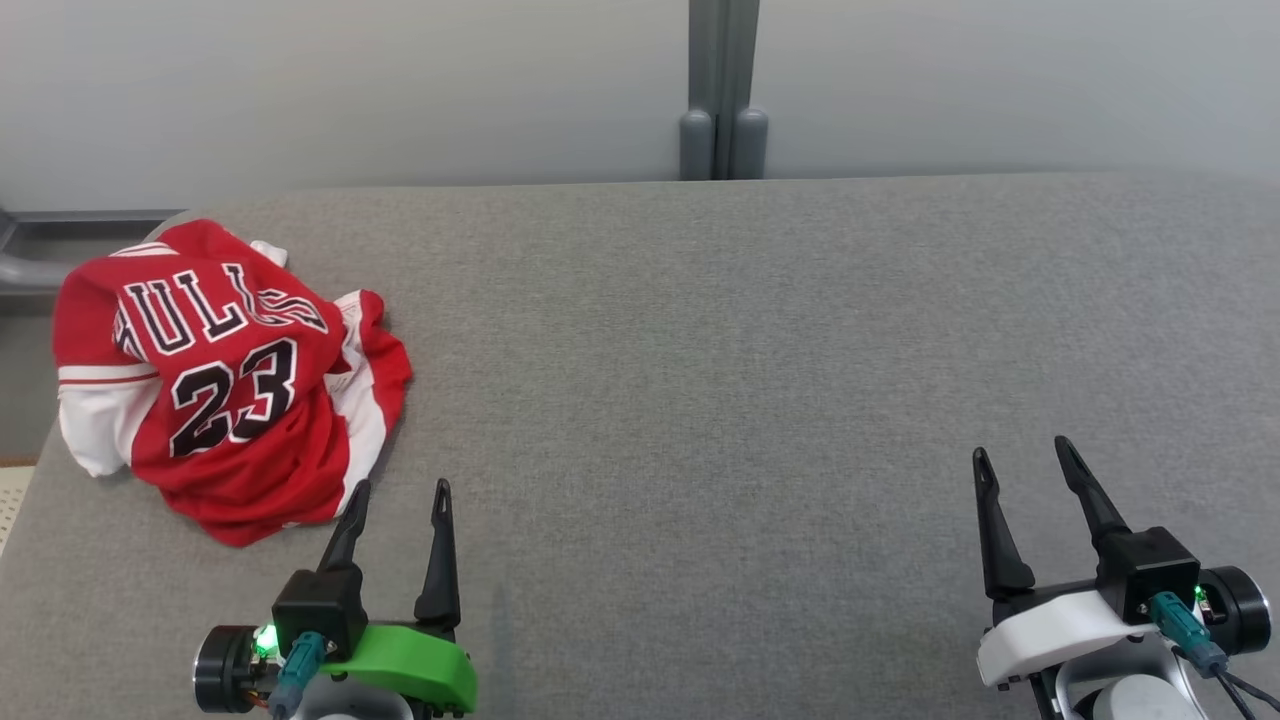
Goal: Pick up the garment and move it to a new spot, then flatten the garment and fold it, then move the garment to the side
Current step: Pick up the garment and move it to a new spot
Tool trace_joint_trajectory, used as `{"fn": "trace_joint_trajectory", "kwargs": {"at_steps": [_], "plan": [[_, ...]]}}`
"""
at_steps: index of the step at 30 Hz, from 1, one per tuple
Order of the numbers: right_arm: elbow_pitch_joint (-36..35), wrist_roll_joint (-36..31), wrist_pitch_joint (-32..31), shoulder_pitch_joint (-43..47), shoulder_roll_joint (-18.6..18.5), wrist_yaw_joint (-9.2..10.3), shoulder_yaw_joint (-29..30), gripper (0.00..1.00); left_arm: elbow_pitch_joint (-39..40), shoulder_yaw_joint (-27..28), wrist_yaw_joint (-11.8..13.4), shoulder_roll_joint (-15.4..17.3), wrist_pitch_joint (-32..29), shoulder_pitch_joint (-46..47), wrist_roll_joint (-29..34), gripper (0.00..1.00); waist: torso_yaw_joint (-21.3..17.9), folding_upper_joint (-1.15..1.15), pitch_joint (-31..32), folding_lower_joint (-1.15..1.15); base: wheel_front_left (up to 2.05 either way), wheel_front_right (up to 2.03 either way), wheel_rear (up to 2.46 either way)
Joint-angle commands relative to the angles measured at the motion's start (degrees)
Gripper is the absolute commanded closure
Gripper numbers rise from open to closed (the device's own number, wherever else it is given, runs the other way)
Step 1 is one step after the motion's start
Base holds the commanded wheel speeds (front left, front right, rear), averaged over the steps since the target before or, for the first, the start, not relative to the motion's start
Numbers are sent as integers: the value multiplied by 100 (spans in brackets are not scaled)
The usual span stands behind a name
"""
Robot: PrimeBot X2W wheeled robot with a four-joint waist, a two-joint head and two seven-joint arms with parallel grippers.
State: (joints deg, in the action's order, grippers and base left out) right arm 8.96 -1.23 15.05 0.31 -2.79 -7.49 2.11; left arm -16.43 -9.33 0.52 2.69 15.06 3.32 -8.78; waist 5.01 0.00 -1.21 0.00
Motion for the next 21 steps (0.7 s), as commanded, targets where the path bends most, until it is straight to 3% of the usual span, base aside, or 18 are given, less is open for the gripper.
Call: {"fn": "trace_joint_trajectory", "kwargs": {"at_steps": [1, 13, 21], "plan": [[-36, 5, 20, -35, -18, 0, -18, 0, 43, 7, 10, 37, 13, 80, 64, 0, 349, 0, -86, 0, 0, 0, 0], [-59, -72, 20, -210, -20, 0, -95, 0, 225, -1, 48, 33, 13, 181, -21, 0, 1714, 0, -247, 0, 0, 0, 0], [-40, -118, 20, -282, -20, 0, -117, 0, 277, -18, 110, 33, 12, 164, -111, 0, 2279, 0, -307, 0, 0, 0, 0]]}}
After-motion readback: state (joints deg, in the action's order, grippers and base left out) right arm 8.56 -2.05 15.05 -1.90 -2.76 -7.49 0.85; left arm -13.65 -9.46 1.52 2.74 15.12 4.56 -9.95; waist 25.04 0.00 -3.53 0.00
